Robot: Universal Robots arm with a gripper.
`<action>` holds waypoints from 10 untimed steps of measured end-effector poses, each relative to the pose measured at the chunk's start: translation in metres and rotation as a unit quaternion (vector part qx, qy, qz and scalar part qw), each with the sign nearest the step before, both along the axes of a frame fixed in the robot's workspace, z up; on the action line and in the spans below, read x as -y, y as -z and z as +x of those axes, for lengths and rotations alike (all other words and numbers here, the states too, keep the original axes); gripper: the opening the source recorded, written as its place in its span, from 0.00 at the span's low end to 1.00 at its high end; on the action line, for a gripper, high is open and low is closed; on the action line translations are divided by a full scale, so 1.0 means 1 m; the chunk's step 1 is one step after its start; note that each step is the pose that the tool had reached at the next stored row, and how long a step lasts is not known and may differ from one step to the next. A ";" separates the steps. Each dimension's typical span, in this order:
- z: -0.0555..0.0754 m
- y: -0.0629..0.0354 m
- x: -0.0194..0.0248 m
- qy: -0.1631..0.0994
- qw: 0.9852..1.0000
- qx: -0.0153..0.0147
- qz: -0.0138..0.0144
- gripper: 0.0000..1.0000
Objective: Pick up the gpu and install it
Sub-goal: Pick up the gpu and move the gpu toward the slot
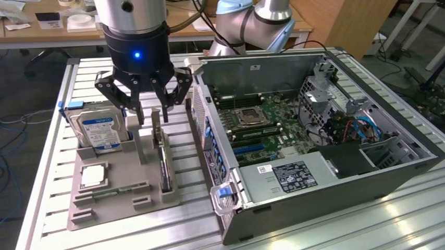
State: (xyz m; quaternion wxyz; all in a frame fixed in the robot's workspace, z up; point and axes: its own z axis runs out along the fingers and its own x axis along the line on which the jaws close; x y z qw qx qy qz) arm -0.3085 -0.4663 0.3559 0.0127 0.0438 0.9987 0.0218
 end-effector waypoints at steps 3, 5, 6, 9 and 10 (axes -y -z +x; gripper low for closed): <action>0.000 0.0035 0.0000 0.000 1.000 0.000 0.000 0.47; 0.000 0.0051 0.0000 0.000 1.000 0.000 0.000 0.47; 0.000 0.0056 0.0000 0.000 1.000 0.000 0.000 0.47; 0.000 0.0065 0.0000 0.000 1.000 0.000 0.000 0.47; 0.000 0.0068 0.0000 0.000 1.000 0.000 0.000 0.47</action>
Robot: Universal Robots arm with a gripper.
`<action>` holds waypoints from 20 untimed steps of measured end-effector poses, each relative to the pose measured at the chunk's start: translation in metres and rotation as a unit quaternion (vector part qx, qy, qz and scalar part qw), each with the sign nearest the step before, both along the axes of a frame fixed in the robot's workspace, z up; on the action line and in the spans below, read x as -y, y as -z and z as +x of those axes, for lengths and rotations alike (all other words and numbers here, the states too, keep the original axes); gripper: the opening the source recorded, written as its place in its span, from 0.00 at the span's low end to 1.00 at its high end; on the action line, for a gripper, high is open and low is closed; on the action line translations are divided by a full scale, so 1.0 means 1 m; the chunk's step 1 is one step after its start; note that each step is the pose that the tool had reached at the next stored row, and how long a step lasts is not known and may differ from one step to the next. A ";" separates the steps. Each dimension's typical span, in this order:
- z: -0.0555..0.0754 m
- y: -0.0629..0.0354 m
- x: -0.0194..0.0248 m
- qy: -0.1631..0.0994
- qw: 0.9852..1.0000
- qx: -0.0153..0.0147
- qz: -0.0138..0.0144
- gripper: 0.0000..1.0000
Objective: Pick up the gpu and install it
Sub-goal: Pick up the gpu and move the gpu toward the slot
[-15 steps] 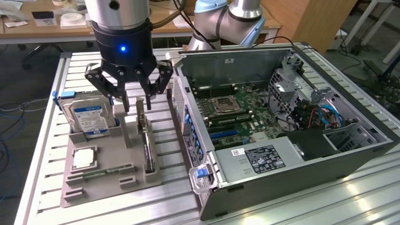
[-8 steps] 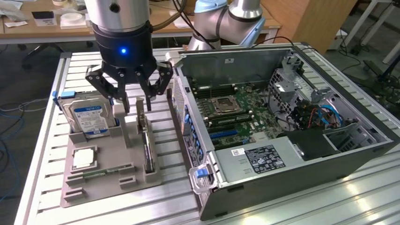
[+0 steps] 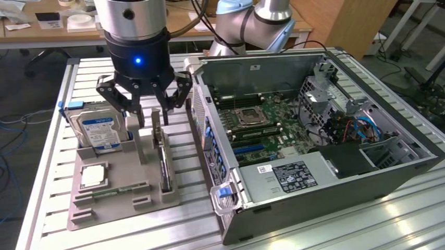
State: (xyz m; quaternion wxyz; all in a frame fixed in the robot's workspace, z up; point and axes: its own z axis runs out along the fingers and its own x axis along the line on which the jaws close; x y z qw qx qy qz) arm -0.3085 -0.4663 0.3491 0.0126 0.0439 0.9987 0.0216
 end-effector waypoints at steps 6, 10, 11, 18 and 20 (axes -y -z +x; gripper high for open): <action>0.000 0.0015 0.0000 0.000 1.000 0.000 0.000 0.47; 0.000 0.0026 0.0000 0.000 1.000 0.000 0.000 0.47; 0.000 0.0029 0.0000 0.000 1.000 0.000 0.000 0.47; 0.000 0.0075 0.0000 0.000 1.000 0.000 0.000 0.47; 0.000 0.0092 0.0000 0.000 1.000 0.000 0.000 0.47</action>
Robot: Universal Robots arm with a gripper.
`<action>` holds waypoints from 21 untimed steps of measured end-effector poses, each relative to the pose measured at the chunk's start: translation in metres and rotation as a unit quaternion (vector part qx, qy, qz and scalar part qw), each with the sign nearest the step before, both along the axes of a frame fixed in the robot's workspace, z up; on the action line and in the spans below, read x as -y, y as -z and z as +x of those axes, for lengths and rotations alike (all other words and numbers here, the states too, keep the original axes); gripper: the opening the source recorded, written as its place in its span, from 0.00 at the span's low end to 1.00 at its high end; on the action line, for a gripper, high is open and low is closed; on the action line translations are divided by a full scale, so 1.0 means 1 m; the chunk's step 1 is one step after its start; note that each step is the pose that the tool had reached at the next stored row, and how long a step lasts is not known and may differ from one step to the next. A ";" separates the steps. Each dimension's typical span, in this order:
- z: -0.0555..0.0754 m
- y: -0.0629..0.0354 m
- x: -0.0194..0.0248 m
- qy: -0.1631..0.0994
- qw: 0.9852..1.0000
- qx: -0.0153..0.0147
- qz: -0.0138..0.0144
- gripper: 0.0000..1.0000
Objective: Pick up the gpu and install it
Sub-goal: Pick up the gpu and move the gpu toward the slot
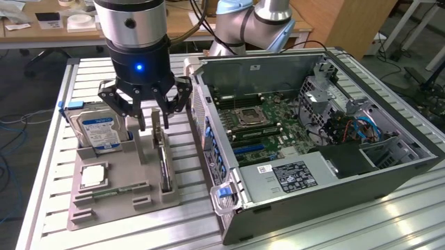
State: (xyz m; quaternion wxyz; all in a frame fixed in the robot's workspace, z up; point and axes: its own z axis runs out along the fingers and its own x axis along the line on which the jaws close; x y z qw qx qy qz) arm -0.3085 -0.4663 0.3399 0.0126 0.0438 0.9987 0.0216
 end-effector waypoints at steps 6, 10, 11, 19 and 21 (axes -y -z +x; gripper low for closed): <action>0.000 0.0012 0.0000 0.000 1.000 0.000 0.000 0.47; 0.000 0.0070 0.0000 0.000 1.000 0.000 0.000 0.47; 0.000 0.0089 0.0000 0.000 1.000 0.000 0.000 0.47; 0.000 0.0233 0.0000 0.000 1.000 0.000 0.000 0.47; 0.000 0.0271 0.0000 0.000 1.000 0.000 0.000 0.47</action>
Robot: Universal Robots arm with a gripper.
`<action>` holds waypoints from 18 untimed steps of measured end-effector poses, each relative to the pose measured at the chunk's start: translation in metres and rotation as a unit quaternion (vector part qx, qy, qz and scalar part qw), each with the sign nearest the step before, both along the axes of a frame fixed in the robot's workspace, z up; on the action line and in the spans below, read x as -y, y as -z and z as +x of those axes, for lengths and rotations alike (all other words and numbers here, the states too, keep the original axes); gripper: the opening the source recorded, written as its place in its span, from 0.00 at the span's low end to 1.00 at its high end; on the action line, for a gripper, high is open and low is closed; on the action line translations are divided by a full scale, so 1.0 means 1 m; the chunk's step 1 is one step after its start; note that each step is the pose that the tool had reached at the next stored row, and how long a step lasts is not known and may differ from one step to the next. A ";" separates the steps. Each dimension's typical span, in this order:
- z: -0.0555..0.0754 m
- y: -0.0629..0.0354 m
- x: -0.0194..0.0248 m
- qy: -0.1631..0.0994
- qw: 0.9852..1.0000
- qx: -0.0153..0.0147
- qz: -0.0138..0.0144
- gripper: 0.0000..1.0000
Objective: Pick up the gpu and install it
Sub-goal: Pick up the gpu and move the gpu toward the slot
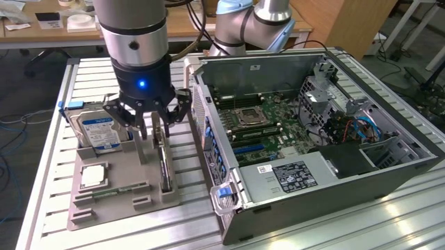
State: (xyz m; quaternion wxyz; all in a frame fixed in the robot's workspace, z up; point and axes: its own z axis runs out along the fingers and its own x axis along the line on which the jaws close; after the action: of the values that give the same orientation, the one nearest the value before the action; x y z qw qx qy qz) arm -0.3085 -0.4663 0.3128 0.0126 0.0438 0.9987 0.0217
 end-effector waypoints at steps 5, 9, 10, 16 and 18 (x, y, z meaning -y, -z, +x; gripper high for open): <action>0.000 0.0082 0.0000 0.000 1.000 0.000 0.000 0.47; 0.000 0.0103 0.0000 0.000 1.000 0.000 0.000 0.47; 0.000 0.0103 0.0000 0.000 1.000 0.000 0.000 0.47; 0.000 0.0187 0.0000 0.000 1.000 0.000 0.000 0.47; 0.000 0.0211 -0.0001 0.000 1.000 0.000 0.000 0.47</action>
State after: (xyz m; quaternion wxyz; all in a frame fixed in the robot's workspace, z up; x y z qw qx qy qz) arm -0.3084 -0.4662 0.2917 0.0126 0.0439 0.9987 0.0217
